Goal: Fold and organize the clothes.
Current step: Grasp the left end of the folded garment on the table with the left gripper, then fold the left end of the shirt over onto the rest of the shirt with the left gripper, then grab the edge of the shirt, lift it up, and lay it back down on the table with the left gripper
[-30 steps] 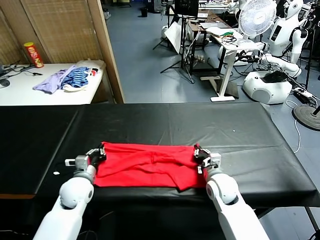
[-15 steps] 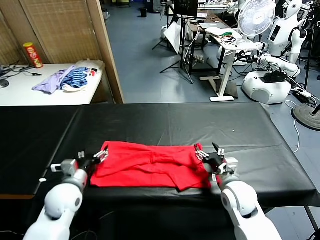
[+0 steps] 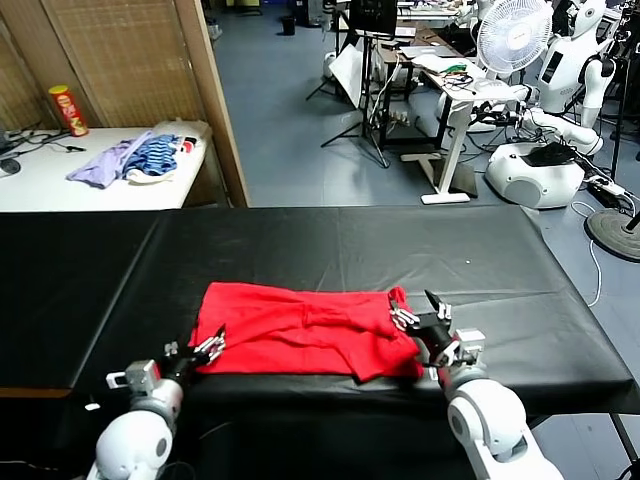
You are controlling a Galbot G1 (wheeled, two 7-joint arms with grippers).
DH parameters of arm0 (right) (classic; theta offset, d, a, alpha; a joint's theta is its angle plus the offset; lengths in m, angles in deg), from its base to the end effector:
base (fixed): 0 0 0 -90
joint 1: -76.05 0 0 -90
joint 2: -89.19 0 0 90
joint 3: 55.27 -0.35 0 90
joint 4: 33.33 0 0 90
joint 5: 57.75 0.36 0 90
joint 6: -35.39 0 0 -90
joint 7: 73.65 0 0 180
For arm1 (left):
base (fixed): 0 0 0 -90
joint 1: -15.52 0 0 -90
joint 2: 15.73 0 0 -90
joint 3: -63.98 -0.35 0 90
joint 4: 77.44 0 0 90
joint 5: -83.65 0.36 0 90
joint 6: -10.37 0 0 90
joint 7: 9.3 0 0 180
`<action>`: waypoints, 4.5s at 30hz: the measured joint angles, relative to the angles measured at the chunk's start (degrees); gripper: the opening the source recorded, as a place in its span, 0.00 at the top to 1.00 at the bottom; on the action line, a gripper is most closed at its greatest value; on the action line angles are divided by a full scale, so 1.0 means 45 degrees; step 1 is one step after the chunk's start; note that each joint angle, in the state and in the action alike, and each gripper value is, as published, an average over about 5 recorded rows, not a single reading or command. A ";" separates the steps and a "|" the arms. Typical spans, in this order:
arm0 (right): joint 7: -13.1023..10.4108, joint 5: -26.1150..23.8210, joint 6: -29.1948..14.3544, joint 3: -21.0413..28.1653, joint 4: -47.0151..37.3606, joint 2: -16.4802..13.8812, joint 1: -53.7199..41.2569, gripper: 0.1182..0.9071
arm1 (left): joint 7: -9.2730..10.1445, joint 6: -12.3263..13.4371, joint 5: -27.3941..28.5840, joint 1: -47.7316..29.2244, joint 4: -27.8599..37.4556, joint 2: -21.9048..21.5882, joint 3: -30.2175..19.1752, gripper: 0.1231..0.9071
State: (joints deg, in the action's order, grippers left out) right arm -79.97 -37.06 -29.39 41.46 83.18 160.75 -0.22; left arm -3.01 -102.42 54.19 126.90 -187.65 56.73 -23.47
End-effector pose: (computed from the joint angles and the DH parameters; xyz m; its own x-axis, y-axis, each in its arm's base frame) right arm 0.2653 -0.0241 -0.2620 -0.9487 -0.1588 0.2733 -0.1523 0.9873 0.0449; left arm 0.2375 0.0823 -0.3192 -0.9066 0.0327 0.4207 -0.0416 0.9852 -0.1662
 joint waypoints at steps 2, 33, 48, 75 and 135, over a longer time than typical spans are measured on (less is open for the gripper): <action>0.0014 -0.0129 -0.0056 0.0010 0.0056 0.0044 0.0060 0.14 | 0.0006 0.0018 0.0162 -0.0031 0.0012 0.0095 -0.0078 0.44; -0.0333 -0.1086 0.0156 -0.0468 0.1042 0.0772 0.1189 0.14 | 0.0947 -0.0419 0.2575 0.0215 -0.2294 -0.1706 -0.0006 0.96; -0.0299 -0.1486 0.0227 -0.0854 0.1115 0.1023 0.1630 0.14 | 0.1405 -0.0847 0.0442 -0.1420 -0.2134 0.1055 -0.3814 0.96; 0.1173 -0.1229 0.0177 0.3808 -0.1452 0.0799 -0.2301 0.14 | 0.0715 -0.0195 0.0200 -0.0190 -0.2656 0.1228 -0.1482 0.14; -0.0918 -0.4631 0.0986 0.1471 0.1506 0.1188 0.0746 0.14 | -0.0683 0.1647 0.1971 -0.0277 -0.0117 0.0884 0.0213 0.96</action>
State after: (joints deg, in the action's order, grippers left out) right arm -84.10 -57.90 -24.95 48.08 89.95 166.10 3.13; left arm -6.08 -95.01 63.06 125.65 -188.18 60.71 -22.51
